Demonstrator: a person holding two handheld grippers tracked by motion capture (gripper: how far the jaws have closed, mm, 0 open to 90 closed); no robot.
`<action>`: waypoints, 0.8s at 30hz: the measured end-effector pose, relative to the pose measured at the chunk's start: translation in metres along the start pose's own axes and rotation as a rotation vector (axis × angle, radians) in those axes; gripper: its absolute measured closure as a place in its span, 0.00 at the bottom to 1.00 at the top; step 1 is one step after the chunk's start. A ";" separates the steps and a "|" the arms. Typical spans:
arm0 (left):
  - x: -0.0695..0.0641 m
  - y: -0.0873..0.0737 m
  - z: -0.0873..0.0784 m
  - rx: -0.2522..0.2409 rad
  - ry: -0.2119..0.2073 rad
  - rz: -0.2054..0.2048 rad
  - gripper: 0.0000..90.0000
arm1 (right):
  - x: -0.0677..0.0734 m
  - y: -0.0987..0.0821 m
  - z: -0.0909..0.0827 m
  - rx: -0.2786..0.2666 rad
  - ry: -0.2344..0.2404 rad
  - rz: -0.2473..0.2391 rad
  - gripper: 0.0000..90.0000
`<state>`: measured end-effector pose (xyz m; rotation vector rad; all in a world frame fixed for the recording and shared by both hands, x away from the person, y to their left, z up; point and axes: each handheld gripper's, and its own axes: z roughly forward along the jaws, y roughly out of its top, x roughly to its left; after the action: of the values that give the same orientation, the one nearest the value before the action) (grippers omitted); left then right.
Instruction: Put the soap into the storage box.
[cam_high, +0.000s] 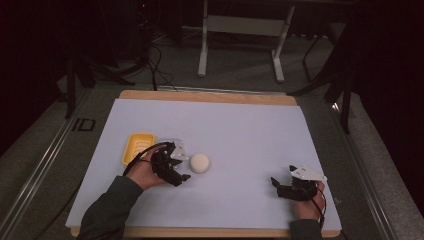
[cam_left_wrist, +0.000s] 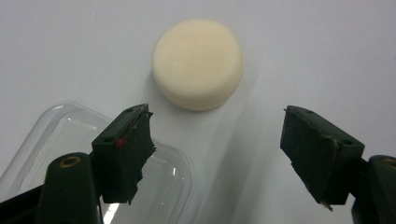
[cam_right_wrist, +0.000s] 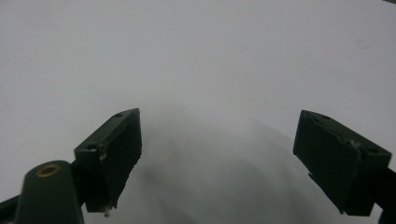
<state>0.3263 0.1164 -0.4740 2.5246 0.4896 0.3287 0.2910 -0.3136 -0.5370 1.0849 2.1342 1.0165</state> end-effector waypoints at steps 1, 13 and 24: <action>0.001 0.001 0.001 0.004 -0.001 0.004 0.28 | 0.000 0.000 0.000 0.000 0.000 0.000 0.17; 0.009 0.008 0.011 0.043 -0.010 0.000 0.26 | 0.000 0.000 0.000 0.001 0.002 -0.003 0.17; 0.013 0.015 0.019 0.064 -0.017 0.005 0.24 | 0.000 0.000 0.000 0.001 0.002 -0.004 0.17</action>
<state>0.3485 0.1017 -0.4796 2.5890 0.4949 0.2977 0.2912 -0.3135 -0.5370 1.0805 2.1380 1.0155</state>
